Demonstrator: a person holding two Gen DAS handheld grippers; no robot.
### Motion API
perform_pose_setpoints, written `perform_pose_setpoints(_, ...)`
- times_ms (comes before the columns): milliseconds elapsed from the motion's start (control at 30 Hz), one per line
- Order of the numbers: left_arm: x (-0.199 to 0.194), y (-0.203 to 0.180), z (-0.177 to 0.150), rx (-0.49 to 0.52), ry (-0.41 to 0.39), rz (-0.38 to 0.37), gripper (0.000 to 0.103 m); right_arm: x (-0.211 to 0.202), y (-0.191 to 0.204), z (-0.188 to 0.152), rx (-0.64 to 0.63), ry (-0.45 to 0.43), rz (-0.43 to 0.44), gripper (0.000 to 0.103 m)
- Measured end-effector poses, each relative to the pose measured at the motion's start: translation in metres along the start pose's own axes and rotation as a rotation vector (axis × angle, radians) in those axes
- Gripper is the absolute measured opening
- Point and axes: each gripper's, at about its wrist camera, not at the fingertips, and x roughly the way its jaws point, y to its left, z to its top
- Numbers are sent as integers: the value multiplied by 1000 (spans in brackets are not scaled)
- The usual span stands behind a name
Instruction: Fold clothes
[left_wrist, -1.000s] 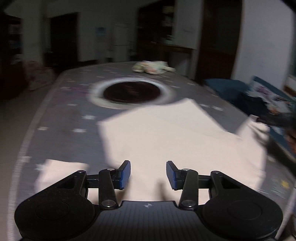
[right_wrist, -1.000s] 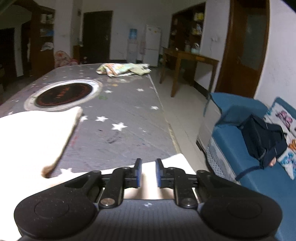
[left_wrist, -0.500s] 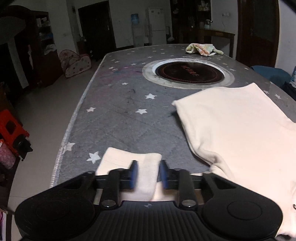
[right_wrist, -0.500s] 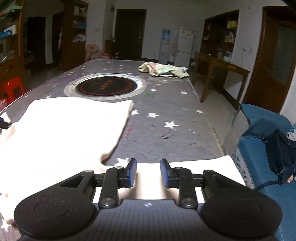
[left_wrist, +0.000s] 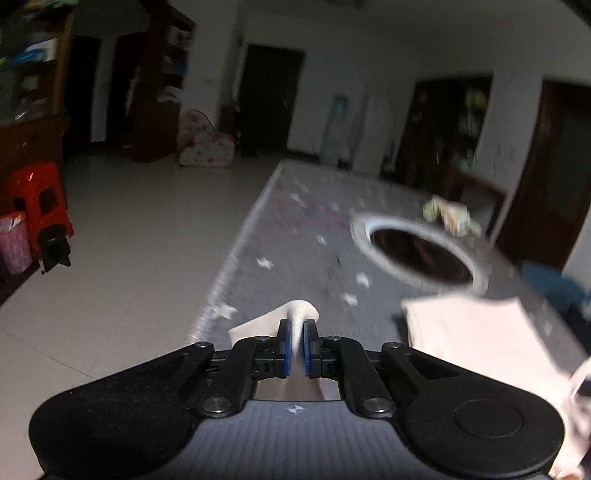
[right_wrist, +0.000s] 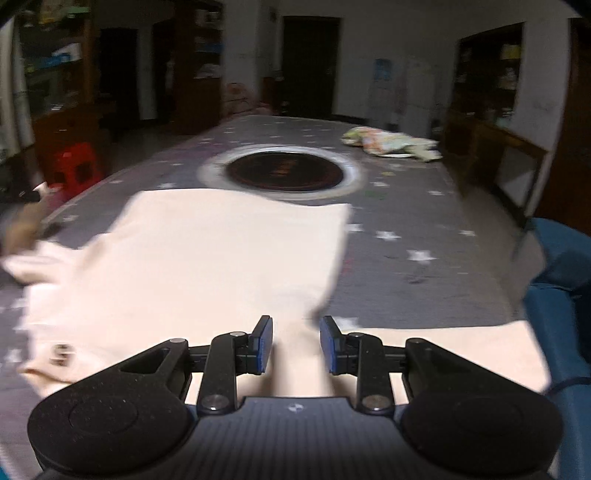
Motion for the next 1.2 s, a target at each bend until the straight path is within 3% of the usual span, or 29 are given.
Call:
perform_pose_setpoints(233, -22, 46, -19, -118, -36, 4, 7, -5, 56, 1, -133, 8, 188, 28)
perform_pose_setpoints(567, -21, 72, -45, -141, 0, 71, 7, -4, 109, -11, -276, 115, 383, 32)
perform_pose_setpoints(800, -16, 79, -52, -143, 19, 128, 7, -19, 121, -26, -370, 184, 429, 32)
perform_pose_setpoints(1000, -19, 85, -42, -141, 33, 211, 8, -40, 109, -8, -337, 94, 435, 32)
perform_pose_setpoints(1200, -21, 54, -21, -87, 35, 139, 16, -31, 83, 14, -305, 78, 341, 33)
